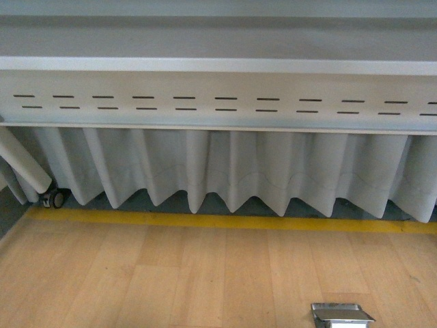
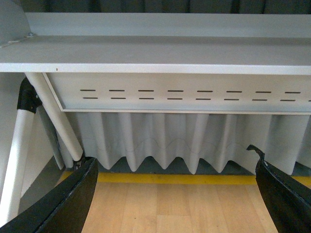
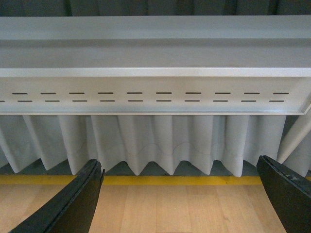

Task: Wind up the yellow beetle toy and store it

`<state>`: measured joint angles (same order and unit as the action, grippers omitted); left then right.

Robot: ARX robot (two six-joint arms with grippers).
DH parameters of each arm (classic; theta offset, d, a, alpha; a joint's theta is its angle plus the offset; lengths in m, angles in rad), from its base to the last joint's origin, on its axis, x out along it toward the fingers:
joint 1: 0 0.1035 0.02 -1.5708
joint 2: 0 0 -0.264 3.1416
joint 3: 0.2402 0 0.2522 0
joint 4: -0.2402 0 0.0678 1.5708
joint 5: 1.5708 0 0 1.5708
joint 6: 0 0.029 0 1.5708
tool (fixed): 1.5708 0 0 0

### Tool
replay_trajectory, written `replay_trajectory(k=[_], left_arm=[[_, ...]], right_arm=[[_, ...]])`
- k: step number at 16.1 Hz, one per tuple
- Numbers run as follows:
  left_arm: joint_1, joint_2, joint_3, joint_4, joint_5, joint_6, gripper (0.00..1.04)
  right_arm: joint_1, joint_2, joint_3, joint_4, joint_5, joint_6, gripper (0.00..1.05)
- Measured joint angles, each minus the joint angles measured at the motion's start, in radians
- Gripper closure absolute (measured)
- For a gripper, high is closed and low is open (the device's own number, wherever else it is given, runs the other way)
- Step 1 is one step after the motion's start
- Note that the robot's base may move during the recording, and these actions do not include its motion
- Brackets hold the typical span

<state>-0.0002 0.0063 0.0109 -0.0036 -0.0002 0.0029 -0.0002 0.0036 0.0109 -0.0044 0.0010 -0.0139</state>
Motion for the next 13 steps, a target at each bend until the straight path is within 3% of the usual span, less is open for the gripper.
replay_trajectory(k=[13], left_arm=[[0.0, 0.0, 0.0, 0.0, 0.0, 0.0, 0.07]], right_arm=[[0.0, 0.0, 0.0, 0.0, 0.0, 0.0, 0.07]])
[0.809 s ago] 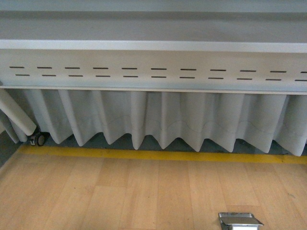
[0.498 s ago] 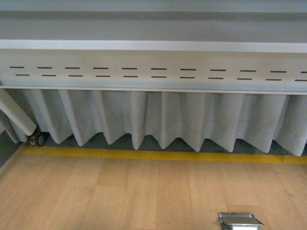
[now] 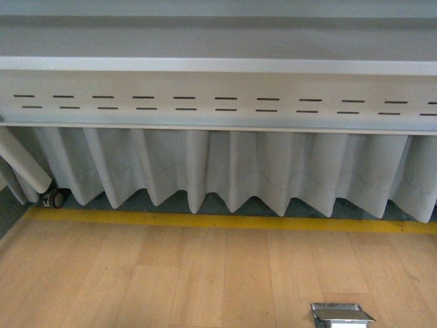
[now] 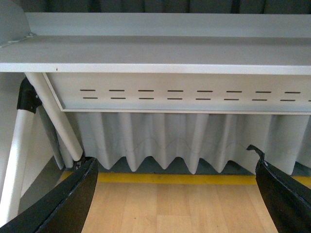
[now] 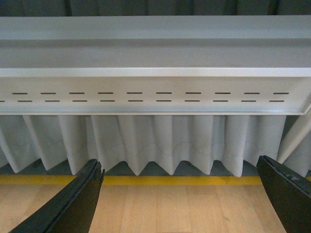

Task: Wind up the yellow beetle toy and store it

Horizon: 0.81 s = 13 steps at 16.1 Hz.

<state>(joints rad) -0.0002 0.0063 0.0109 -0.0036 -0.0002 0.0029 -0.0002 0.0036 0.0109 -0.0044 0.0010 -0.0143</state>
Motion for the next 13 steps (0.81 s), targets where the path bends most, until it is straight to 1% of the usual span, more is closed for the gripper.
replay_trajectory(k=[13], left_arm=[[0.0, 0.0, 0.0, 0.0, 0.0, 0.0, 0.07]], right_arm=[[0.0, 0.0, 0.0, 0.0, -0.001, 0.0, 0.07]])
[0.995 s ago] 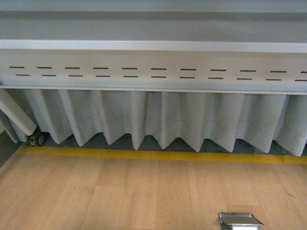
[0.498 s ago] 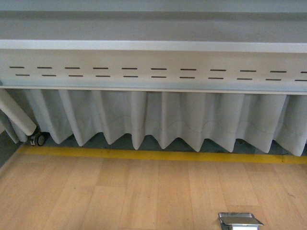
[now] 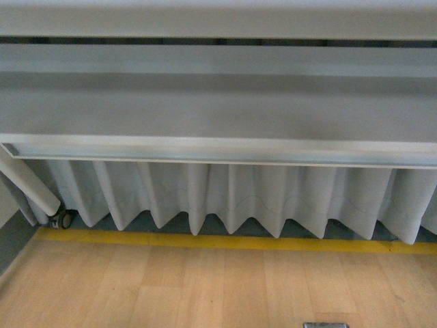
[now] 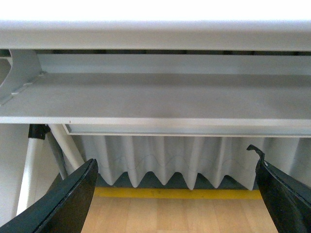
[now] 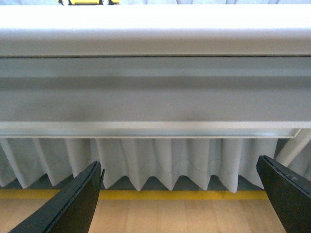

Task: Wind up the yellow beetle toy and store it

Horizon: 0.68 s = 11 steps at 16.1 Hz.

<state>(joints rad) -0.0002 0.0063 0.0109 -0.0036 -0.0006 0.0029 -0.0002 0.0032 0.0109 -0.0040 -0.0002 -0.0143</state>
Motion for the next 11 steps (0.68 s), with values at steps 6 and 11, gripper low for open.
replay_trajectory(k=[6, 11], left_arm=[[0.0, 0.0, 0.0, 0.0, 0.0, 0.0, 0.07], [0.0, 0.0, 0.0, -0.001, 0.001, 0.0, 0.07]], right_arm=[[0.0, 0.0, 0.0, -0.001, 0.001, 0.0, 0.07], [0.0, 0.0, 0.0, 0.0, 0.001, 0.0, 0.07]])
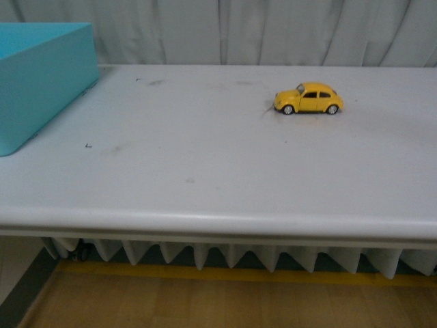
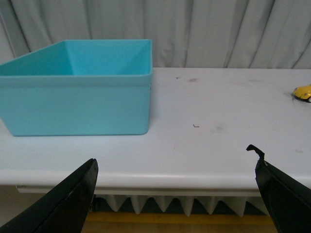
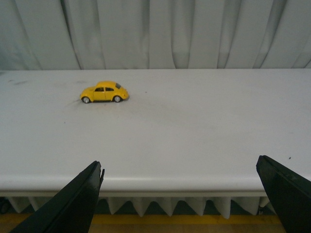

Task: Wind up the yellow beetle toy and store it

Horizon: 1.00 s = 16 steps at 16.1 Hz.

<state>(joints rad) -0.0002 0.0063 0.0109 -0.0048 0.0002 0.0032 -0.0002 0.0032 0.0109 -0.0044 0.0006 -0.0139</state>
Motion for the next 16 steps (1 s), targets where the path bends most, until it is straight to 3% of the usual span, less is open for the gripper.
replay_trajectory(k=[16], left_arm=[[0.0, 0.0, 0.0, 0.002, -0.001, -0.003, 0.07]], right_arm=[[0.0, 0.0, 0.0, 0.0, 0.0, 0.003, 0.07]])
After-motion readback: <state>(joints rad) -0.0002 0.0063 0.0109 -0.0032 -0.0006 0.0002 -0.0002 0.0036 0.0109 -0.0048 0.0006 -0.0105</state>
